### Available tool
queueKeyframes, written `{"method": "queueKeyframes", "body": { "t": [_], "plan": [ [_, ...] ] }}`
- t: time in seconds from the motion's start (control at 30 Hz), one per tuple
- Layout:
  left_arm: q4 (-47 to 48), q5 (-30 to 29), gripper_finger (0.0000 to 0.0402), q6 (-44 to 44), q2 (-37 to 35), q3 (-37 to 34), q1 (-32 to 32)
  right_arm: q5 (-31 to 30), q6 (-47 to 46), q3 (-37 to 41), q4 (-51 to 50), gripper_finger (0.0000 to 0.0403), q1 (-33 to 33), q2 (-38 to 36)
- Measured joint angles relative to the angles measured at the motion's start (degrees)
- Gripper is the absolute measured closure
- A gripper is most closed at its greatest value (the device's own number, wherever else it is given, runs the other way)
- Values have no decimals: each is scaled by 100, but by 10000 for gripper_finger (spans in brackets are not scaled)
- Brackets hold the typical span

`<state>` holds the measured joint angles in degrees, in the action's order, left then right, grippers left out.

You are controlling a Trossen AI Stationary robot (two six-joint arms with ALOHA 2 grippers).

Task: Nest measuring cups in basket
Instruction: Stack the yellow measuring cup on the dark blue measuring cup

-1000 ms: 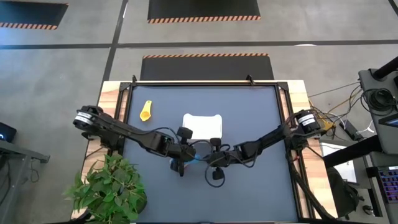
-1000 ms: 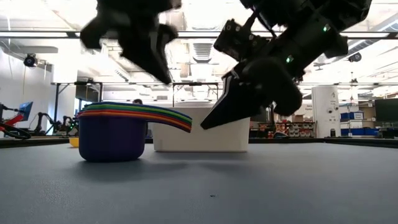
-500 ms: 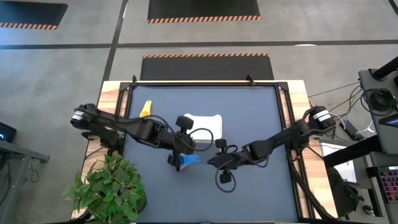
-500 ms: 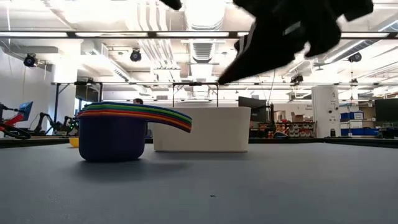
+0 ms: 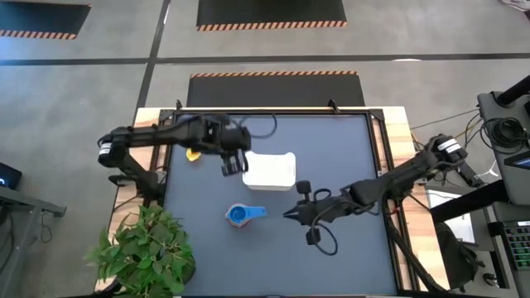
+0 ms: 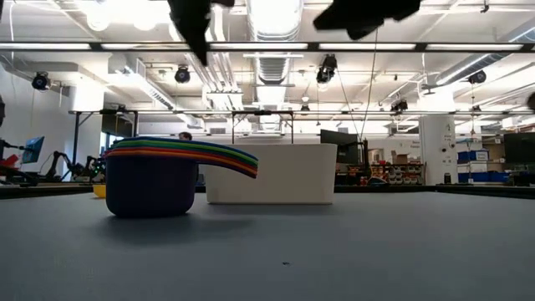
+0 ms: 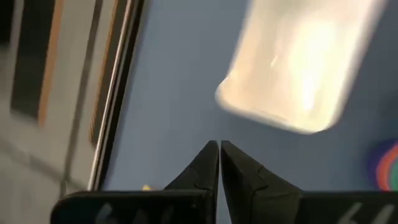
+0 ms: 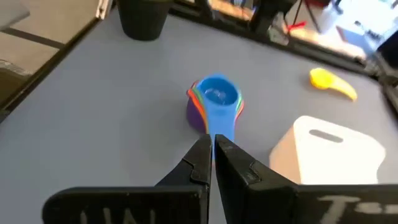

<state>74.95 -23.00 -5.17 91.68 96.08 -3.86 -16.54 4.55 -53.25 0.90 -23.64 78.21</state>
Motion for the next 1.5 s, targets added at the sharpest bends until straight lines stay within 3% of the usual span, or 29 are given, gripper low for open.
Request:
{"method": "queueKeyframes", "body": {
  "t": [0.27, 0.47, 0.93, 1.5],
  "plan": [
    [503, 293, 402, -930, 7, -576, -779, -13, 652, 0, -68, 394, 2, -791],
    [455, 286, 402, -1472, 7, -1256, -804, -23, 995, 0, -62, 394, 42, -1230],
    [317, -454, 402, -3466, 7, -2601, -797, -26, 1332, 0, -370, 394, 129, -1468],
    [-640, -507, 402, -3867, 7, -3844, -923, -4, 1210, 105, -892, 394, 131, -1705]
  ]
}}
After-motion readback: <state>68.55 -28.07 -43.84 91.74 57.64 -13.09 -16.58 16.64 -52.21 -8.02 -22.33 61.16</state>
